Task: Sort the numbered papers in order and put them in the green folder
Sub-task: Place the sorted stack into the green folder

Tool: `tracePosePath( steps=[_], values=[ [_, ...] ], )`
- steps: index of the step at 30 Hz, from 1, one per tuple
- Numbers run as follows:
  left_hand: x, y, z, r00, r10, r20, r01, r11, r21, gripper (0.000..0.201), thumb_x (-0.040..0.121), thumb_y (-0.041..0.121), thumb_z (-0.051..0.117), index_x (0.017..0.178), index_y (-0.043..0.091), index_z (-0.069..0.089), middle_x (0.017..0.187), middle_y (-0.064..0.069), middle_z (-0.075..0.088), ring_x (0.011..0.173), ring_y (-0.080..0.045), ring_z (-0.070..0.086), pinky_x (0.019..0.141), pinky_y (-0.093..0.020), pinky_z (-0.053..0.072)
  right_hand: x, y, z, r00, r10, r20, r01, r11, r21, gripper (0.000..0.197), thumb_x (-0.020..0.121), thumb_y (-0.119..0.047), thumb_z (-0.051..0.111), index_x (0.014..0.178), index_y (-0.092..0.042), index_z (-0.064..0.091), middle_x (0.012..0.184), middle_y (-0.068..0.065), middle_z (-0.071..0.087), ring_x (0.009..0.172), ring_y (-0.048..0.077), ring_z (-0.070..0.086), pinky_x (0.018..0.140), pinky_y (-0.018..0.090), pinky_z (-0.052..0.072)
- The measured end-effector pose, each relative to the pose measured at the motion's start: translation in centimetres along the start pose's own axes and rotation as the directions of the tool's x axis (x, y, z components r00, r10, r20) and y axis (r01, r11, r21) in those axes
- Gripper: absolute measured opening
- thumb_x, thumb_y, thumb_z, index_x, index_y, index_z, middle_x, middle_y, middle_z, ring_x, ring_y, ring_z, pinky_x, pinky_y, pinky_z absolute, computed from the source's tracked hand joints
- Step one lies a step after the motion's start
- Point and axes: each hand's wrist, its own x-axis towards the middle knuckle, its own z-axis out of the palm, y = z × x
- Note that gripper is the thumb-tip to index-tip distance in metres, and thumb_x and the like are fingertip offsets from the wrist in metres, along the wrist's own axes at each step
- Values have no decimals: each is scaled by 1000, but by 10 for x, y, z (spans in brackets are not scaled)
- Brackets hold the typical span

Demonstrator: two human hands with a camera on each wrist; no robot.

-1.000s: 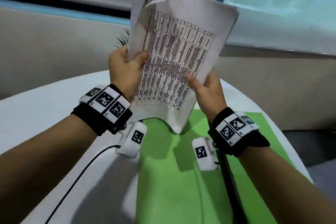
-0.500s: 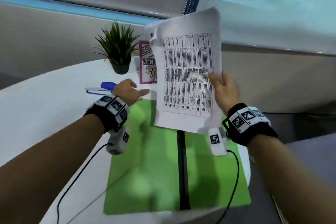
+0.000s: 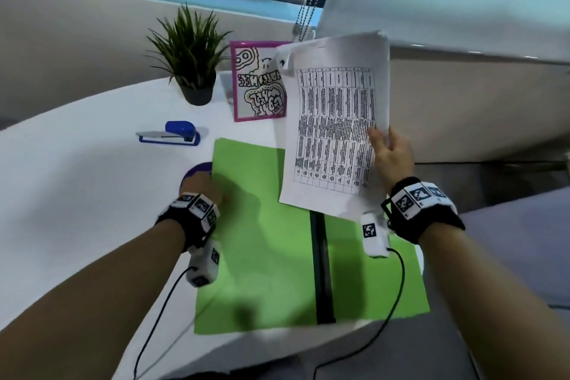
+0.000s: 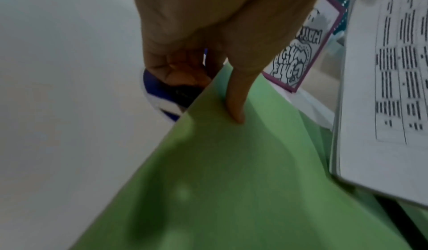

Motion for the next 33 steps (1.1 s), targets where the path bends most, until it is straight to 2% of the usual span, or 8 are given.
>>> tracePosePath(
  steps=[6, 9, 15, 18, 22, 26, 29, 33],
  values=[
    [5, -37, -59, 989, -18, -147, 29, 997, 78, 33, 76, 33, 77, 86, 9, 56, 101, -17, 60, 100, -36, 61, 79, -37, 52, -2, 3, -1, 999, 34, 37, -41, 976, 212, 21, 98, -16, 56, 113, -3, 62, 94, 1, 68, 82, 2, 63, 82, 18, 52],
    [8, -35, -69, 933, -4, -359, 59, 988, 141, 62, 79, 48, 68, 118, 2, 52, 119, -19, 49, 114, -38, 48, 92, -45, 45, 0, 9, 2, 996, 43, 78, -65, 950, 307, 18, 97, -17, 57, 109, -6, 64, 91, -7, 67, 77, -8, 63, 78, 12, 48],
    [-40, 47, -30, 741, 283, -609, -450, 882, -139, 97, 59, 87, 56, 113, 7, 52, 113, -10, 55, 102, -28, 56, 84, -43, 48, 9, 21, 11, 979, 18, 203, -128, 829, 545, 12, 97, -9, 55, 104, -13, 64, 89, -10, 73, 90, 4, 67, 88, 21, 51],
    [-56, 86, -15, 852, 430, -298, -523, 696, -491, 87, 62, 75, 70, 118, 11, 54, 109, 1, 65, 98, -13, 63, 84, -33, 51, 19, 34, 9, 948, 10, 318, -213, 762, 612, 18, 94, -14, 57, 111, -8, 61, 101, -2, 69, 101, 12, 63, 100, 27, 48],
    [-52, 102, 2, 882, 472, -3, -269, 496, -826, 55, 64, 25, 87, 112, 5, 66, 102, -6, 75, 89, -18, 71, 80, -34, 54, 35, 56, 5, 936, 14, 352, -269, 676, 686, 26, 94, -8, 53, 119, 0, 55, 112, 1, 67, 107, 7, 63, 98, 18, 48],
    [-46, 116, 26, 929, 369, 38, -238, 673, -701, 34, 64, 22, 87, 86, 4, 70, 82, -10, 72, 72, -25, 67, 72, -42, 56, 48, 85, -7, 951, 69, 301, -267, 676, 687, 15, 97, -5, 53, 109, -8, 61, 105, -1, 70, 105, 10, 64, 102, 25, 47],
    [-39, 133, 36, 925, 367, -98, -349, 722, -597, 29, 74, 19, 81, 78, -5, 66, 81, -22, 70, 67, -24, 65, 68, -47, 59, 57, 106, -29, 940, 80, 333, -241, 846, 476, 11, 85, -25, 72, 93, -17, 70, 94, -2, 75, 94, 19, 68, 92, 41, 55],
    [-35, 158, 45, 894, 434, -113, -422, 726, -543, 16, 77, 14, 80, 69, 6, 68, 73, -14, 67, 60, -18, 60, 65, -38, 55, 67, 136, -61, 805, 218, 551, -378, 905, 194, 17, 77, -13, 79, 92, -10, 70, 90, 1, 77, 96, 22, 72, 74, 33, 58]
  ],
)
